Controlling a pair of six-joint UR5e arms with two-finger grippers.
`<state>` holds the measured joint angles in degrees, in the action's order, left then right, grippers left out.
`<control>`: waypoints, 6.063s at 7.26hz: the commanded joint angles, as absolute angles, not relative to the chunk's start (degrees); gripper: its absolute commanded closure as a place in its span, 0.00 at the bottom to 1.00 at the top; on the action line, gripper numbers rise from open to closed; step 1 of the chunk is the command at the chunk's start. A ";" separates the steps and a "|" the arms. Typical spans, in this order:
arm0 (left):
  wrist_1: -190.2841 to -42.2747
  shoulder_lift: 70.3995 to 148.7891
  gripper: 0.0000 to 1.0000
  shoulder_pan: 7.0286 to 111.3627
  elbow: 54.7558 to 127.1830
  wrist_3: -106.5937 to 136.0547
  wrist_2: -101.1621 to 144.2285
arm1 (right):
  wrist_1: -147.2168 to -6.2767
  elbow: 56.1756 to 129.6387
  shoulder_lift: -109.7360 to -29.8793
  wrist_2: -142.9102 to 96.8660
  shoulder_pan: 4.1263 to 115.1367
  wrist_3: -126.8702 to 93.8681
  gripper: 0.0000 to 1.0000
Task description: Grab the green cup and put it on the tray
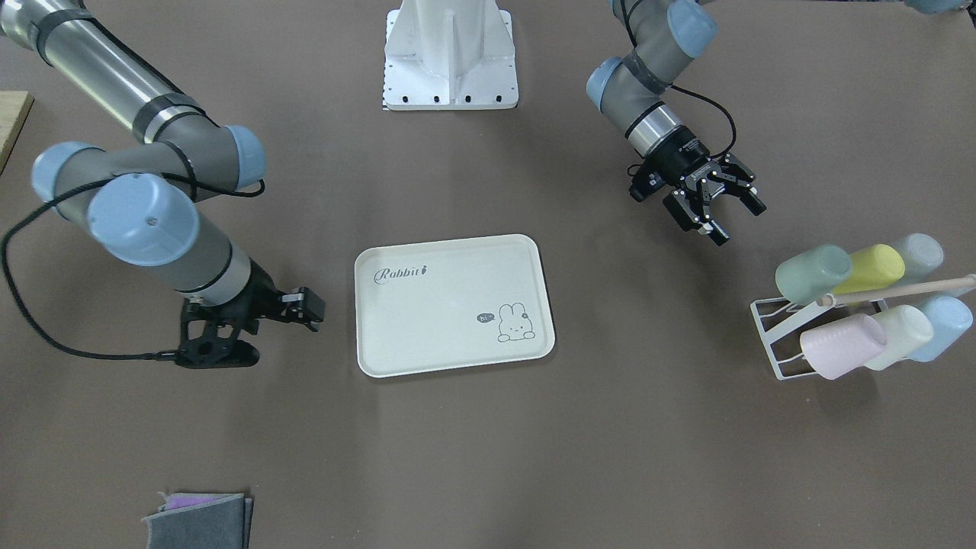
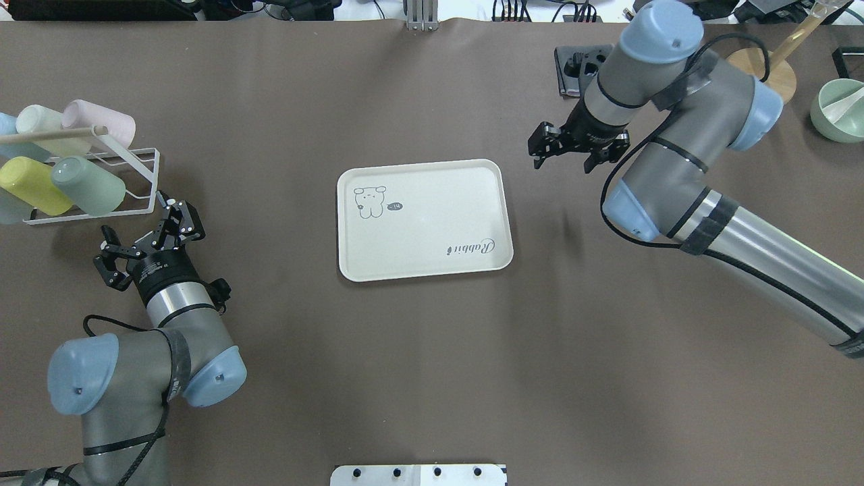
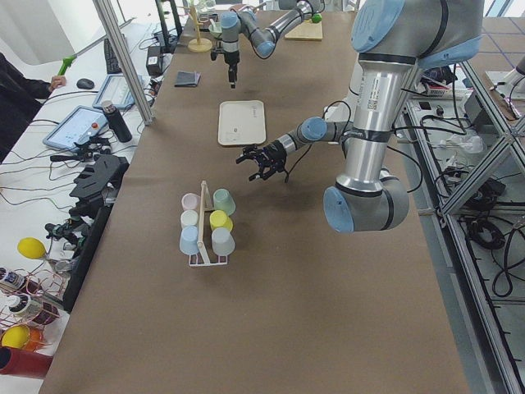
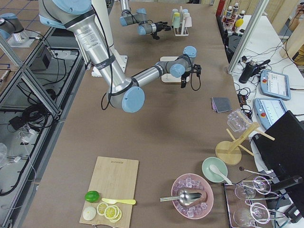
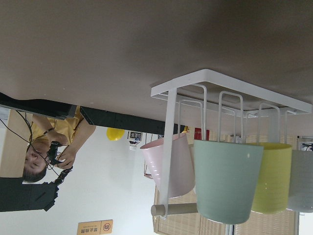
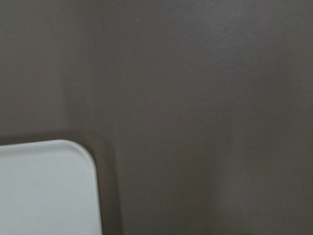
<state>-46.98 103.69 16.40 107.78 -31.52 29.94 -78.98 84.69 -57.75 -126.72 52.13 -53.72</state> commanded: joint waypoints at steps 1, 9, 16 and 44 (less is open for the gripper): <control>-47.90 101.96 0.02 16.61 106.35 -31.11 30.40 | -83.58 93.93 -69.81 -129.35 64.44 -38.76 0.00; -49.57 100.55 0.02 19.33 101.00 -29.44 31.29 | -87.36 96.07 -94.66 -134.13 90.88 -12.83 0.00; -54.05 102.30 0.02 23.11 97.38 -32.33 32.61 | -87.10 96.32 -92.20 -125.94 86.75 -13.36 0.00; -65.48 98.17 0.84 26.28 102.04 -48.16 30.94 | -87.36 96.85 -98.35 -128.23 90.88 -6.15 0.00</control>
